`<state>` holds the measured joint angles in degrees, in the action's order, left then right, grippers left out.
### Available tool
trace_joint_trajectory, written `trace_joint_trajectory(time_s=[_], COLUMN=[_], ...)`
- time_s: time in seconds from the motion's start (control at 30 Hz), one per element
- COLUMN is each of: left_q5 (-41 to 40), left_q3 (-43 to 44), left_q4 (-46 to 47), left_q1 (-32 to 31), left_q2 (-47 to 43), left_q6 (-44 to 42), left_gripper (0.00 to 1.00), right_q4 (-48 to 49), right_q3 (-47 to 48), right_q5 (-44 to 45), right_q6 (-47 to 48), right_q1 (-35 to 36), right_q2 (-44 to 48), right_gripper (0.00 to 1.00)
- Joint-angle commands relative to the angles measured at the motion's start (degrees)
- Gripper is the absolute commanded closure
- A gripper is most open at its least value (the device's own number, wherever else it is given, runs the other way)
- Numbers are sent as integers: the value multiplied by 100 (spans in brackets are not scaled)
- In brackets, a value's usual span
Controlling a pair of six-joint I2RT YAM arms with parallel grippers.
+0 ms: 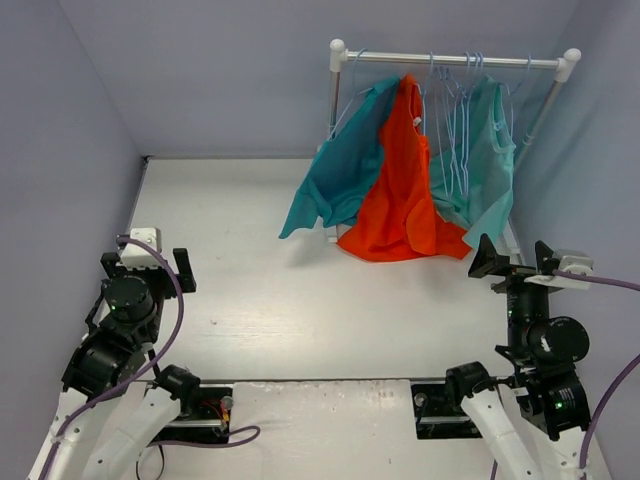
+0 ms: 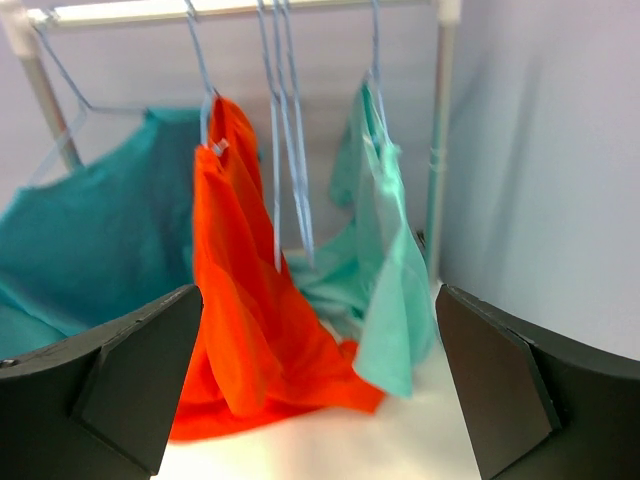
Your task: Place the t-shirt on the hanger
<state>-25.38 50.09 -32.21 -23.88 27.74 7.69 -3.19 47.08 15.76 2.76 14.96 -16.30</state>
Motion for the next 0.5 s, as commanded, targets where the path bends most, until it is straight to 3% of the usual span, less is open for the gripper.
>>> trace_joint_trajectory(time_s=[0.0, 0.47], left_q5=[213, 143], left_q3=[116, -289], left_q4=[-81, -22], left_q1=[41, 50], left_q2=[-119, -67], left_q6=[105, 162], left_gripper=[18, 18], right_q4=[63, -37], right_q3=[-165, -656], right_q5=[495, 696], right_q6=[-181, -452], right_q1=[-28, -20], right_q2=[203, 681], right_gripper=[0, 0])
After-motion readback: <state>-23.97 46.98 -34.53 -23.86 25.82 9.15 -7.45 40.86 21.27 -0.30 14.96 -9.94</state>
